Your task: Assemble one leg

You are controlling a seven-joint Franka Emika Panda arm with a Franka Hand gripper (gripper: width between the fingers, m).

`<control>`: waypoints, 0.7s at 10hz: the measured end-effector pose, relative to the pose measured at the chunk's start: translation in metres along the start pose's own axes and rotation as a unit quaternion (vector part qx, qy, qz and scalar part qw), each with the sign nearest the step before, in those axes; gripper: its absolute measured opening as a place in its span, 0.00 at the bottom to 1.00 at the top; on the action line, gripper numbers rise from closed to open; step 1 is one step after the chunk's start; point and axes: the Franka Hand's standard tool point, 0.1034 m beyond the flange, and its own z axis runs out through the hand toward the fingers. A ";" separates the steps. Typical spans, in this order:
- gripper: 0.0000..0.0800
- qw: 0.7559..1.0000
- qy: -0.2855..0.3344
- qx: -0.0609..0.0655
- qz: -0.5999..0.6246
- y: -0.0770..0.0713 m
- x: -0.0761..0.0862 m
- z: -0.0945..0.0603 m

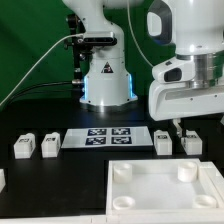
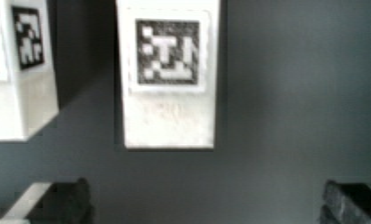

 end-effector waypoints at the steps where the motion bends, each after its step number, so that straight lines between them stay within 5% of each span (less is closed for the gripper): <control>1: 0.81 0.998 -0.061 -0.008 -0.004 0.004 -0.005 0.002; 3: 0.81 0.983 -0.181 -0.017 -0.004 0.011 -0.017 0.014; 4: 0.81 0.974 -0.224 -0.016 0.004 0.013 0.005 -0.009; 5: 0.81 0.972 -0.236 -0.012 0.007 0.010 0.021 -0.010; 7: 0.81 0.944 -0.329 -0.021 0.009 0.007 0.012 -0.004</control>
Offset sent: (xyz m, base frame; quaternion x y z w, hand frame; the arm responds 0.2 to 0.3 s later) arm 0.0532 -0.0127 0.0603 0.0009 -0.3370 0.0192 0.9413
